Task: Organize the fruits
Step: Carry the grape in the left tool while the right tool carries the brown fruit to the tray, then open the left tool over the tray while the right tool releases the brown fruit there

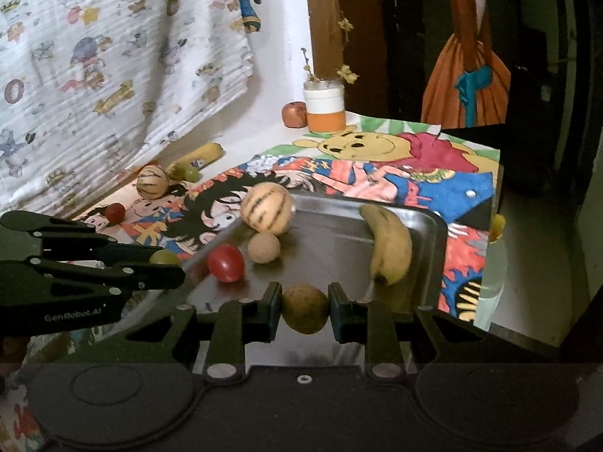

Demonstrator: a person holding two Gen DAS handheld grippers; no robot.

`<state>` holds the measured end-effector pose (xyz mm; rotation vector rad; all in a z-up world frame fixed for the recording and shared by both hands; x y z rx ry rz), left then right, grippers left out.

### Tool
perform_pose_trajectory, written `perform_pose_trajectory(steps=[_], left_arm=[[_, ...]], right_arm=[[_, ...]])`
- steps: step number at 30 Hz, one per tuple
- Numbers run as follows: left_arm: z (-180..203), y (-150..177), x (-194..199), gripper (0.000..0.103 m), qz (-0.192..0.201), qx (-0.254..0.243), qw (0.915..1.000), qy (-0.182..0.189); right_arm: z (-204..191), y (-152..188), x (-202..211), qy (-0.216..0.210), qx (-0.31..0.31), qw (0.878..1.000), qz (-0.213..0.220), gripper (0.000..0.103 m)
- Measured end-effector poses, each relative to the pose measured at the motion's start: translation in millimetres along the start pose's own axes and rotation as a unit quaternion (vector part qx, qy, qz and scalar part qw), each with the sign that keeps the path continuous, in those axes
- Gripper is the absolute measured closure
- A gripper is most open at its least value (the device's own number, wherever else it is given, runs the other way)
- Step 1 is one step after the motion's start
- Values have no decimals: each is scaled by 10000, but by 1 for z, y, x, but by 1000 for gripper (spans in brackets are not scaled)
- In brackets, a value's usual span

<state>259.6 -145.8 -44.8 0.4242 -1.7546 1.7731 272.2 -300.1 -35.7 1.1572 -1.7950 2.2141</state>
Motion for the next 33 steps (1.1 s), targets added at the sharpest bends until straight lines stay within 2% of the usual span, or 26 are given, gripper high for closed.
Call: perform_pose_trajectory(steps=[9,18,33], left_arm=[[18,4,-16,77,-150,-201,9997,-4],[18,5,-24,77,-208,-172,9996,-52],[17,6,-27,76,-258,-129,9996,-14]], right_arm=[[17,7,-5,118,-93,9999,17,74],[23,6,-12,377,8,9993,77,74],[27,10,-21,415,-74,9991,-14,74]])
Point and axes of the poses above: each gripper's, at about its wrist camera, not at the fingertips, and x roughly against the way its jaws point, z to its right, y to its underside, the point moved 8 cm from there along -x, roughly the way its jaws point, and after that the axes turned 9 degrees about x, right-handed, at the moved point
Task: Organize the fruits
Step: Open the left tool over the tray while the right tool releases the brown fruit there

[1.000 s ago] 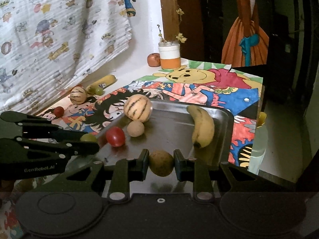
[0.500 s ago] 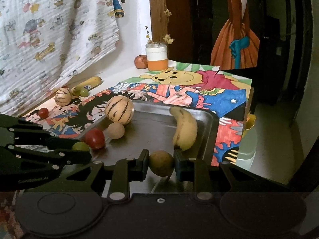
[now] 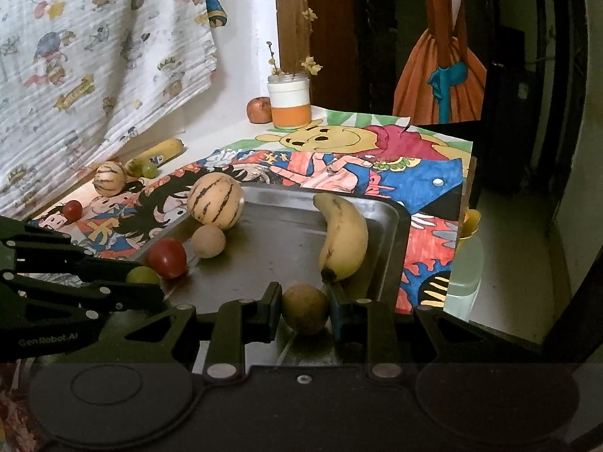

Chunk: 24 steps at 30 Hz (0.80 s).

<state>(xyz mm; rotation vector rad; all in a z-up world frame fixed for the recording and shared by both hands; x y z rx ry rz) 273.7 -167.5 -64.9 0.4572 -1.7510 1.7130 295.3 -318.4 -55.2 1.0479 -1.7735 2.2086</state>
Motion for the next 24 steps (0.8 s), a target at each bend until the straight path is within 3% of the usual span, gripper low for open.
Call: perform_pose_trajectory(steps=[8,14,17,19,24], left_arm=[[-3,0,2,74,-20,140,9999,75],[-4,0,19,68,183,240,9993,216],[-9,1,33,56,301,298,9990,173],[-14,0,43,42,422,379,9983,116],[-26,1,68,25,587,575,9966,38]], right_arm=[[2,0,8,61,-89,9999,67,72],[2,-1,29,131,-229,9994,213,63],[-1,1,43,163,-313,9990,287,58],[-4,2,52,187,-361,9986,341,54],[-15,3,79,280,-434,9974,507,41]])
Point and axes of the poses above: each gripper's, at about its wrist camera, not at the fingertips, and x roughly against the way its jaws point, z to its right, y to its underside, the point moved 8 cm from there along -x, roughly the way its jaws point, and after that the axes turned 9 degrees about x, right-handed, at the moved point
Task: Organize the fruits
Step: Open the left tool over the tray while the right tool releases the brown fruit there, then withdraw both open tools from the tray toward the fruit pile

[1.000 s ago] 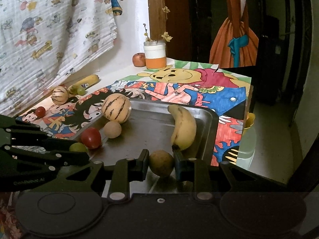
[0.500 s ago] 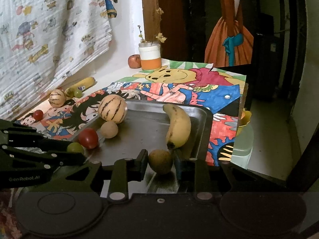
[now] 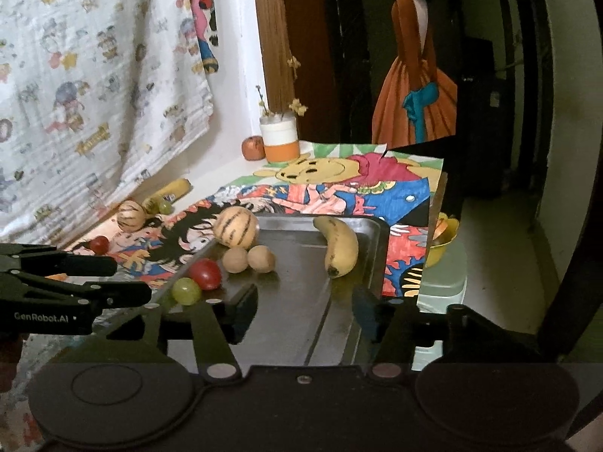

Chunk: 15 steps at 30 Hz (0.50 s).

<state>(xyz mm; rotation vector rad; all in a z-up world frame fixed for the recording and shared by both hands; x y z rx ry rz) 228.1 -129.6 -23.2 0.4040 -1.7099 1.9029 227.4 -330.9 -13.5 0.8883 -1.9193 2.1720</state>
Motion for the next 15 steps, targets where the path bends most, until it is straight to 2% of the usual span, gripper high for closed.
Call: perform_pose_trajectory(steps=[7,9,15], left_arm=[[-16,3,33,1,160,206,9996,-58],[-20,6,41,0,149,210,9996,-81],[-31,21,60,0,87,134,9997,-188]], right_arm=[[-20,1,35,116,0,9998,153,16],[-29,4,44,104,10,9999,133,10],[-58,16,67,-18,46,10000,50,1]])
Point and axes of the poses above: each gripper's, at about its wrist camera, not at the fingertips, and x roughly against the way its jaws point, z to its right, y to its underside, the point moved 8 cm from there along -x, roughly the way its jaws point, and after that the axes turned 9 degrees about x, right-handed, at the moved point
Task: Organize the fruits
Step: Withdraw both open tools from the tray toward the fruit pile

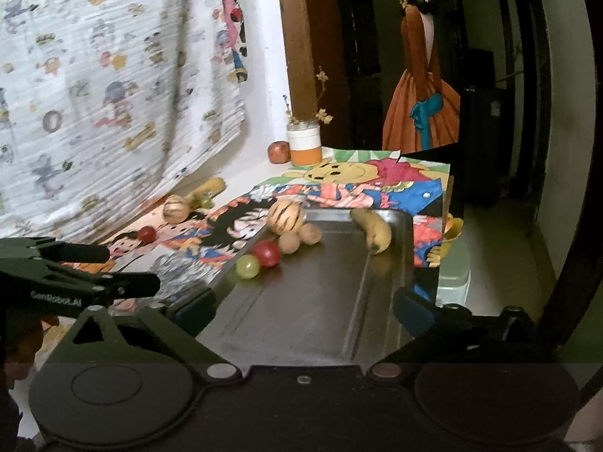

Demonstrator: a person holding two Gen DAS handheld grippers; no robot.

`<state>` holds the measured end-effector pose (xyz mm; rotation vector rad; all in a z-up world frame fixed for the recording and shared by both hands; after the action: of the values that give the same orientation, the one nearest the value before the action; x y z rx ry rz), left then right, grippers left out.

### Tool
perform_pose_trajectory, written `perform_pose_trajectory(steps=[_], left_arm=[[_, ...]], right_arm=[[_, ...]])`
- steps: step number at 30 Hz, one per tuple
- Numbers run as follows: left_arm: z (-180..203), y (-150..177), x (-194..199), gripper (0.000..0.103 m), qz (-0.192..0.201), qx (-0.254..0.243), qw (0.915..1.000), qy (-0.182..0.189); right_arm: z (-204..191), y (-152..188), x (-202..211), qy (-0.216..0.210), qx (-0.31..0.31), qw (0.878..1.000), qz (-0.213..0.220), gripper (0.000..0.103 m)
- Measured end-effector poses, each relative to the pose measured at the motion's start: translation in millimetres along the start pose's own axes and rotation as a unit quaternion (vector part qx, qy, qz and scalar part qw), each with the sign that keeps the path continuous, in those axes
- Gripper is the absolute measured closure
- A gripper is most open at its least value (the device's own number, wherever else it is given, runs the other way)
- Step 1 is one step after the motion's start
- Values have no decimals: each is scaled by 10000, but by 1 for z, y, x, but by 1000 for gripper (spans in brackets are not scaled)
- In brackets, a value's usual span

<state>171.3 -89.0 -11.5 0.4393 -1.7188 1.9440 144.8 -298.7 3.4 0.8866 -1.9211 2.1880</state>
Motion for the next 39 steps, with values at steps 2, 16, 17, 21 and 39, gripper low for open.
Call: perform_pose_trajectory(steps=[2,16,17,21,39], left_arm=[[-6,6,6,0,-36,22,10000,-27],[-40,40,35,0,-235,45,9996,-164],[-42,41,36,0,-234,57,9996,-173],[-51,45,39,0,-274,39,9993,-239],[-113,29,29,0,-151,347,9969,-693]], right_arm=[[-9,6,6,-21,-13,10000,-78,1],[-37,46,24,179,-514,9962,-680,1],[-39,49,24,195,-525,9956,-751,1],[-48,58,21,146,-531,9941,-939,1],[-76,39,-14,-135,-28,9915,-1292,1]])
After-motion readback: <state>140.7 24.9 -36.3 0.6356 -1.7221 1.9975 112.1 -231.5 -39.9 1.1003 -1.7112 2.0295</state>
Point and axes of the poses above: each gripper's, at about its wrist camera, not at the fingertips, and x roughly against the way its jaws point, z to its right, y to its underside, the point moved 8 cm from there along -x, roughly the way its jaws point, and after that the axes turned 9 degrees about x, right-handed, at the moved point
